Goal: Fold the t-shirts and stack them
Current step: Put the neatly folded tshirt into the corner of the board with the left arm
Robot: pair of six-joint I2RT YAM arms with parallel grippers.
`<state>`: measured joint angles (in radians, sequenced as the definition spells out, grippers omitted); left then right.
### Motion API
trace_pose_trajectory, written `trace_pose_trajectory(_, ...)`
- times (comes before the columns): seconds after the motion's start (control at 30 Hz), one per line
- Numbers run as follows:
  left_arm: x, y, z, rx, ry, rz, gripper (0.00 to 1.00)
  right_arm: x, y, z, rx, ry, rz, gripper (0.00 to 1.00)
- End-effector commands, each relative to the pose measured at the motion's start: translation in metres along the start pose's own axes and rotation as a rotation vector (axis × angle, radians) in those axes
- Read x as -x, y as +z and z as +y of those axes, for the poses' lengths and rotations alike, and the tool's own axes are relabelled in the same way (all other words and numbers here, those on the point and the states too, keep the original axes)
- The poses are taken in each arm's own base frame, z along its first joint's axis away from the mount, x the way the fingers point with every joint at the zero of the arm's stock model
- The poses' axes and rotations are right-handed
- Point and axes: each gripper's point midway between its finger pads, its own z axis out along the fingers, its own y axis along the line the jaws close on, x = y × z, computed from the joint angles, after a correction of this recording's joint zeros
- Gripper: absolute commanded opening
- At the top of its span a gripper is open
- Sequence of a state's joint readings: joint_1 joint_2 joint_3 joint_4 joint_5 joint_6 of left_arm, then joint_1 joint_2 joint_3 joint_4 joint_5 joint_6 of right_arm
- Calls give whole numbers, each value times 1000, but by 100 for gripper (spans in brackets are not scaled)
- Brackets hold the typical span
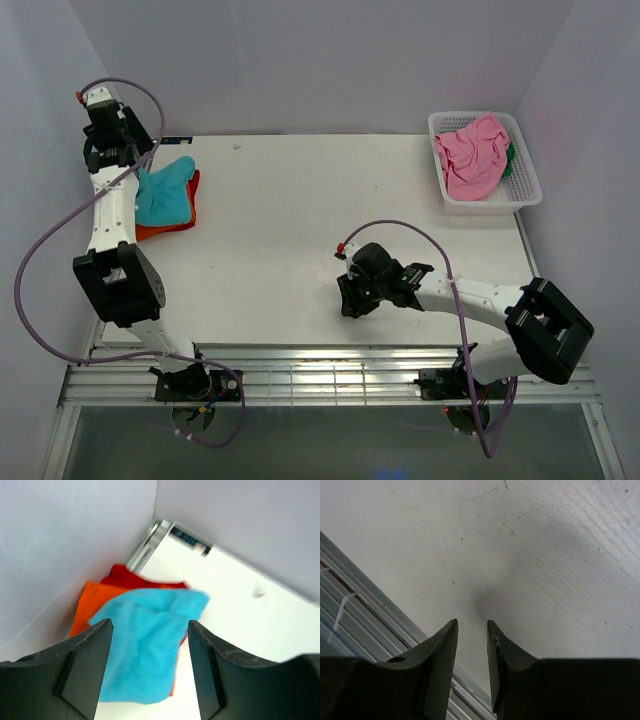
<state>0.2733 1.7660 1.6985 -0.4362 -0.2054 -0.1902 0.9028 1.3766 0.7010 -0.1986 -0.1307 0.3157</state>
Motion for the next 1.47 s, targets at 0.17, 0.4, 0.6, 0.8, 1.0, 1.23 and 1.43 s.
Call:
trace_pose_trajectory(0.17, 41, -30, -9, -27, -9, -127, 73, 9, 3, 10, 33, 9, -23, 36)
trace_pose_trajectory(0.4, -7, 3, -11, -10, -15, -31, 55, 12, 3, 12, 33, 13, -27, 36)
trace_pose_trajectory(0.6, -57, 36, -6, 46, -11, 91, 44, 14, 4, 14, 33, 11, -29, 36)
trace_pose_trajectory(0.8, -100, 69, -8, 61, -16, 188, 49, 20, 3, 14, 24, 15, -41, 36)
trace_pose_trajectory(1.0, -140, 99, -10, 71, -11, 274, 49, 27, 0, 13, 7, 13, -61, 36)
trace_pose_trajectory(1.23, -90, 63, -60, -33, -23, 88, 50, 58, -27, 2, -105, 21, -191, 35)
trace_pose_trajectory(1.43, -32, -64, -143, -231, -90, -100, 56, 97, -63, -6, -191, 8, -386, 33)
